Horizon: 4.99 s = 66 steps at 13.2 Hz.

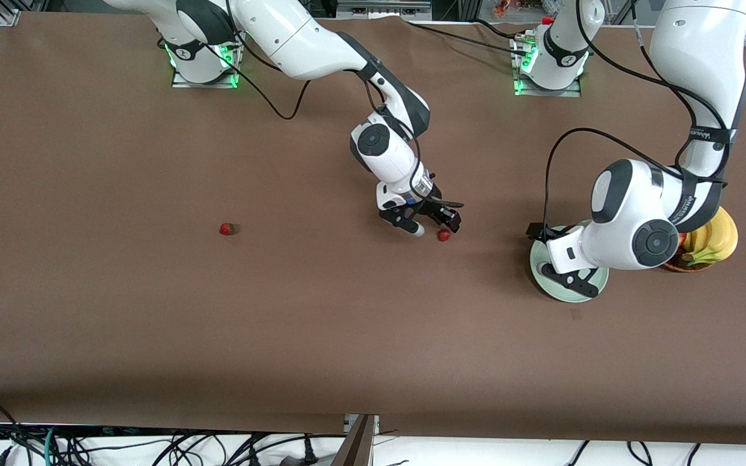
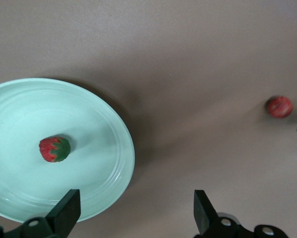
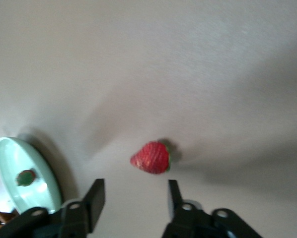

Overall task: Collect all strawberries into plate
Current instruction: 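Set the strawberry mid-table with the right gripper while the left gripper reaches it, then lift the strawberry with the left gripper while the right gripper grasps the last, then lower the strawberry onto the plate and open the left gripper, then carry the last strawberry mid-table with the right gripper and release it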

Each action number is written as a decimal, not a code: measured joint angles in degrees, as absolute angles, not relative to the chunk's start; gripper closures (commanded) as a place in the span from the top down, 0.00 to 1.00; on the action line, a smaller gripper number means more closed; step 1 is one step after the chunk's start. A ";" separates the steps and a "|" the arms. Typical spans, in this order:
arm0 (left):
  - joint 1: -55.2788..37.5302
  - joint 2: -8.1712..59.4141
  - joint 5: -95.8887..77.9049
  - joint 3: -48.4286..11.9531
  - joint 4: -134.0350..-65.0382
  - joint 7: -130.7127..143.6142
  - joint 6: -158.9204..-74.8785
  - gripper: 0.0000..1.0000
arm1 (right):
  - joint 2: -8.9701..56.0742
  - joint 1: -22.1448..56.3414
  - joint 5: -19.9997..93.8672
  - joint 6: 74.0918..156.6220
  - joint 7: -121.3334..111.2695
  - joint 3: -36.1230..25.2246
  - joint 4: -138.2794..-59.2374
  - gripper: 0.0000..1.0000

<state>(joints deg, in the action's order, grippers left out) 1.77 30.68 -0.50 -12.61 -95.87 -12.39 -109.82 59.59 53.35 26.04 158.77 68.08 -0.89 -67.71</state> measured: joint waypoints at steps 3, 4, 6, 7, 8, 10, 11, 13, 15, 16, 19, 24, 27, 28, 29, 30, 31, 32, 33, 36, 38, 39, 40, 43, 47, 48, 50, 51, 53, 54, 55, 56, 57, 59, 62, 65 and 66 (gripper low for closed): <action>1.72 30.87 -1.18 -13.43 -95.93 -8.07 -109.97 1.00 | 56.21 51.08 25.91 147.95 66.82 -3.35 -65.71 1.00; 1.69 30.94 -2.63 -13.65 -95.98 -6.21 -110.42 1.00 | 54.30 49.51 25.89 143.16 64.45 -3.84 -65.53 1.00; 1.59 31.14 -4.44 -14.34 -96.99 -2.72 -113.39 1.00 | 50.40 46.00 25.87 132.66 57.63 -4.88 -65.52 1.00; 1.57 31.22 -4.77 -15.15 -97.98 -0.49 -115.26 1.00 | 48.74 44.51 25.87 127.38 53.95 -6.10 -65.53 1.00; 1.46 31.33 -4.80 -16.31 -98.77 2.97 -116.93 1.00 | 47.38 43.40 25.85 122.37 50.21 -7.83 -65.61 1.00; -0.59 31.51 -4.80 -18.01 -100.05 11.51 -120.32 1.00 | 45.30 42.38 25.86 113.10 41.33 -13.22 -66.19 1.00; -2.55 31.62 -4.79 -18.14 -100.81 15.92 -122.24 1.00 | 44.77 42.19 25.87 109.67 37.11 -15.91 -66.46 1.00; -6.48 32.23 -4.51 -18.14 -103.16 24.05 -128.00 1.00 | 44.24 42.05 25.87 104.64 30.60 -20.51 -66.92 1.00; -8.88 33.11 -4.09 -18.13 -107.37 28.65 -136.43 1.00 | 44.18 41.76 25.86 100.51 23.50 -24.42 -67.52 1.00; -9.28 33.59 -3.94 -18.10 -109.64 29.15 -140.91 1.00 | 44.16 41.08 25.87 99.12 19.10 -25.46 -67.98 1.00; -9.32 35.29 -1.31 -17.93 -112.51 29.20 -147.54 0.53 | 44.14 38.75 25.51 96.72 7.67 -28.11 -70.83 1.00; -9.02 35.42 1.56 -17.83 -112.45 29.31 -147.56 0.00 | 44.16 37.62 24.60 99.31 -4.54 -32.49 -80.33 1.00; -8.95 34.40 1.59 -17.78 -112.01 29.05 -144.33 0.00 | 44.13 38.00 24.51 104.68 -6.22 -32.53 -86.20 1.00; -8.85 34.02 1.67 -17.53 -111.50 28.19 -142.02 0.00 | 44.11 38.29 24.50 105.93 -6.41 -32.53 -87.75 1.00; -8.50 33.56 1.71 -17.22 -110.56 26.41 -139.14 0.00 | 44.08 38.70 24.50 107.08 -6.53 -32.52 -89.17 1.00; -7.60 32.95 1.74 -17.11 -109.28 23.84 -135.84 0.00 | 44.04 39.24 24.50 108.23 -6.54 -32.52 -90.63 1.00; -6.31 32.30 1.78 -17.02 -107.79 20.50 -132.33 0.00 | 44.01 39.87 24.50 109.23 -6.54 -32.52 -92.10 1.00; -4.78 31.71 1.81 -16.92 -105.97 16.35 -128.48 0.00 | 44.00 40.43 24.50 109.79 -6.54 -32.51 -93.44 1.00; -3.10 31.20 1.84 -16.82 -103.98 11.64 -124.42 0.00 | 44.00 40.87 24.50 110.00 -6.54 -32.51 -94.56 1.00; 2.58 30.67 1.91 -16.54 -99.19 -5.17 -116.38 0.01 | 43.98 41.33 24.50 110.15 -6.54 -32.52 -96.44 0.99; 6.51 30.76 1.93 -16.38 -98.78 -17.49 -115.79 0.02 | 43.95 41.48 24.50 110.15 -6.54 -32.52 -97.08 0.93; 8.21 31.09 2.00 -16.33 -98.80 -23.25 -115.78 0.02 | 43.95 41.55 24.50 110.15 -6.54 -32.52 -97.37 0.83; 9.81 31.69 2.17 -16.28 -98.83 -28.34 -115.88 0.04 | 43.95 41.60 24.50 110.15 -6.54 -32.51 -97.62 0.76; 13.33 33.76 2.39 -16.23 -98.85 -38.74 -116.98 0.16 | 43.95 41.69 24.50 110.14 -6.54 -32.52 -98.08 0.52; 15.00 34.83 2.42 -16.22 -98.98 -41.93 -117.02 1.00 | 43.91 41.83 24.47 110.10 -6.54 -32.53 -98.25 0.18; 15.16 34.79 2.42 -16.23 -98.96 -42.01 -117.01 1.00 | 43.77 41.85 24.41 110.08 -6.53 -32.56 -98.26 0.16; 15.22 34.39 2.43 -16.56 -98.64 -42.06 -116.94 1.00 | 43.76 41.89 24.41 110.11 -6.53 -32.56 -98.26 0.15; 15.22 33.83 2.43 -16.94 -98.31 -42.03 -116.66 1.00 | 43.73 41.91 24.43 110.23 -6.53 -32.55 -98.12 0.15; 15.16 31.50 2.43 -18.14 -96.70 -40.67 -113.84 1.00 | 43.51 42.03 24.52 110.16 -6.54 -32.56 -96.15 0.15; 15.10 30.01 2.43 -18.77 -95.12 -38.61 -110.49 1.00 | 43.27 42.14 25.02 109.11 -6.08 -32.53 -94.09 0.15; 15.09 28.67 2.43 -19.55 -92.80 -35.97 -106.37 1.00 | 42.96 42.36 26.37 107.31 -4.07 -32.46 -91.41 0.15; 15.02 27.58 2.43 -20.34 -89.91 -33.13 -102.20 1.00 | 42.76 42.85 28.17 105.87 -0.65 -32.27 -88.69 0.15; 14.85 26.78 2.43 -20.90 -86.86 -30.41 -98.35 1.00 | 42.65 43.46 30.32 105.23 3.29 -31.47 -86.70 0.15; 14.24 26.09 2.43 -21.23 -81.60 -26.48 -93.07 1.00 | 42.63 44.25 35.12 107.65 12.04 -26.67 -84.64 0.16; 14.12 26.11 2.37 -21.84 -79.22 -22.99 -91.75 1.00 | 43.06 45.51 37.50 120.10 25.18 -17.99 -84.19 0.16; 13.73 25.40 2.41 -24.25 -77.14 -16.42 -91.02 1.00 | 44.50 46.34 37.54 137.63 36.72 -8.37 -84.12 0.16; 13.59 24.56 2.55 -24.23 -76.33 -15.61 -89.74 1.00 | 45.31 46.97 37.54 143.25 39.61 -5.90 -83.98 0.17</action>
<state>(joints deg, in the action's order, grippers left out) 13.59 24.56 2.55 -24.23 -76.33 -15.61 -89.74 45.31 46.97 37.54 143.25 39.61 -5.90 -83.98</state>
